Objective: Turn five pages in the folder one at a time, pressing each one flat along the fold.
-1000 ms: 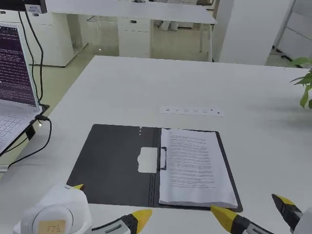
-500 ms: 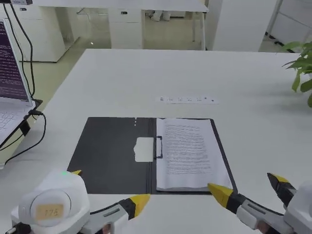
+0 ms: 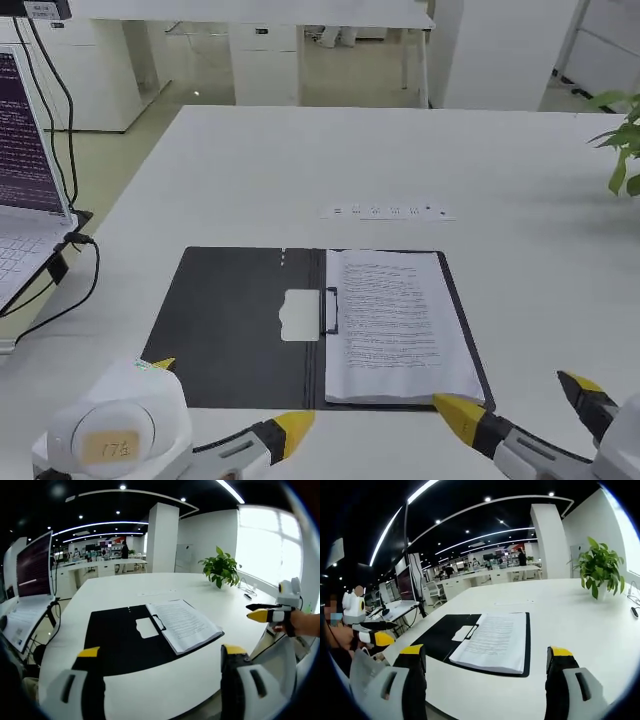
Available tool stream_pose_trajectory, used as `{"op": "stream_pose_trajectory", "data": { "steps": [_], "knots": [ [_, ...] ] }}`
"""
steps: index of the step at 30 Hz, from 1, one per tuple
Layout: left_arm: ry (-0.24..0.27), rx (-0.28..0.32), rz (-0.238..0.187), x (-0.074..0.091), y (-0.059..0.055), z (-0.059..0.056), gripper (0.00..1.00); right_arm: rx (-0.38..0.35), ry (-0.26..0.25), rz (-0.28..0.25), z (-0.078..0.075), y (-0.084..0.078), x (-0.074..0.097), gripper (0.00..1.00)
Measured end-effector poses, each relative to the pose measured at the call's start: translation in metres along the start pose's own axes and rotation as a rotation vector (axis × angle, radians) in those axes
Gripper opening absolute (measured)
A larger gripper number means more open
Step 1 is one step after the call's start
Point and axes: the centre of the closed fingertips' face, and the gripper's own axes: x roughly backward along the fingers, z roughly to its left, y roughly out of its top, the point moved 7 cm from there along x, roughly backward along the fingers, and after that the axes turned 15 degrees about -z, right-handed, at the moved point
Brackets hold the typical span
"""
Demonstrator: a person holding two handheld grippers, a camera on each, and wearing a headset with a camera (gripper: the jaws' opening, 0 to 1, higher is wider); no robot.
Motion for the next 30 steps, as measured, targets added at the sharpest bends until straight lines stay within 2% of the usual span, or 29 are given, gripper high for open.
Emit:
{"op": "stream_pose_trajectory", "data": {
  "steps": [9, 21, 30],
  "knots": [
    [0.003, -0.005, -0.014, 0.0011, 0.0025, 0.0012, 0.98, 0.004, 0.013, 0.009, -0.0003, 0.0009, -0.0022, 1.00],
    [-0.001, -0.021, -0.038, 0.0026, 0.0096, 0.0003, 0.99, 0.012, 0.016, -0.021, 0.0006, 0.0085, -0.0025, 1.00],
    [0.002, -0.034, -0.034, 0.0033, 0.0085, 0.0004, 0.99, 0.024, 0.019, -0.005, 0.0011, 0.0038, 0.0002, 1.00]
  ]
}}
